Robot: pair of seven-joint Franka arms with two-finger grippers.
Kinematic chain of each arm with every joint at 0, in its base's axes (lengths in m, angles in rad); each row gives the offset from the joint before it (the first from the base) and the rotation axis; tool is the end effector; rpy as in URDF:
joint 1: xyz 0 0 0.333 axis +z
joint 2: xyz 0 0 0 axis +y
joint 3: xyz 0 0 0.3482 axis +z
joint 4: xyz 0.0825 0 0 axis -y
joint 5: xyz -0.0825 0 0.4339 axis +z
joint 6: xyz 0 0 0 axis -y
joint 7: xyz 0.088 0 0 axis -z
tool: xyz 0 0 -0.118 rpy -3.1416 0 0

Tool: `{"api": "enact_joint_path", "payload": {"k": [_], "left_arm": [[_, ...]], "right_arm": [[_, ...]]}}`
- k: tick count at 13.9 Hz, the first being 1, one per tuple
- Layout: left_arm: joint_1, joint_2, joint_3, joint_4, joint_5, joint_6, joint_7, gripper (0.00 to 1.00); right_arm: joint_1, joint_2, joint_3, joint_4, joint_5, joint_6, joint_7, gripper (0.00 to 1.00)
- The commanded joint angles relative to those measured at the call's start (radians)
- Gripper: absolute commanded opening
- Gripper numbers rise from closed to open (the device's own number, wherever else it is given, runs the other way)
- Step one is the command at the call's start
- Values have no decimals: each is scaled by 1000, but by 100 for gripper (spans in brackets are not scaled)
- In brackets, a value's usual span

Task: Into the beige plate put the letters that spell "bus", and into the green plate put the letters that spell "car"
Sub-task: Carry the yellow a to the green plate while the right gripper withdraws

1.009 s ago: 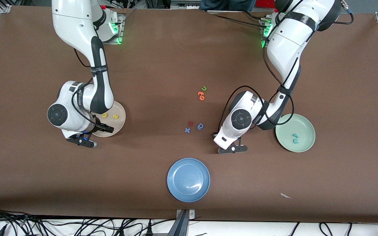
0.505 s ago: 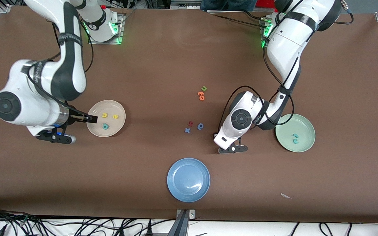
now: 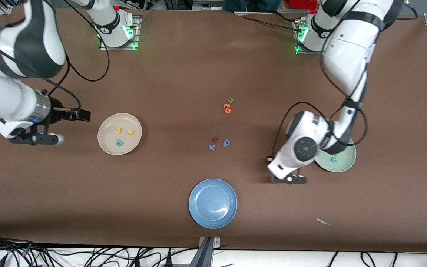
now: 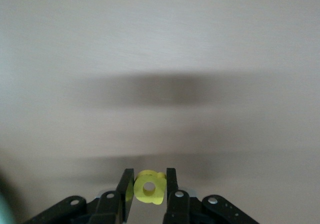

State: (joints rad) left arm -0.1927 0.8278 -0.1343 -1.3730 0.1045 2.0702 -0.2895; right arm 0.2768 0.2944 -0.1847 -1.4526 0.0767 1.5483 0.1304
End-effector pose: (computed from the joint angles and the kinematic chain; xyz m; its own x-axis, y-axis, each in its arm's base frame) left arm 0.7507 -0.2266 0.1942 0.9911 -0.0546 -0.1212 -0.0576 -0.9981 -0.0216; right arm 0.6785 0.0871 0.5172 0.9802 -0.0409 -0.1938 -0.0411 -0.9991 0.0030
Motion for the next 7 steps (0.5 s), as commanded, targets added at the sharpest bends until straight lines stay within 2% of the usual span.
{"api": "enact_joint_path", "payload": {"k": [1, 3, 6, 7], "left_arm": [[99, -51, -11, -35, 18, -80, 223, 20], [171, -74, -11, -56, 18, -96, 372, 20], [258, -88, -11, -90, 18, -102, 534, 20], [286, -88, -11, -96, 18, -102, 581, 27]], "right_arm": [[-186, -171, 190, -214, -55, 137, 49, 100], [-249, -275, 221, -330, -57, 211, 51, 100], [-265, -365, 220, -333, -46, 178, 43, 100], [-265, -366, 220, -325, -49, 156, 40, 100]]}}
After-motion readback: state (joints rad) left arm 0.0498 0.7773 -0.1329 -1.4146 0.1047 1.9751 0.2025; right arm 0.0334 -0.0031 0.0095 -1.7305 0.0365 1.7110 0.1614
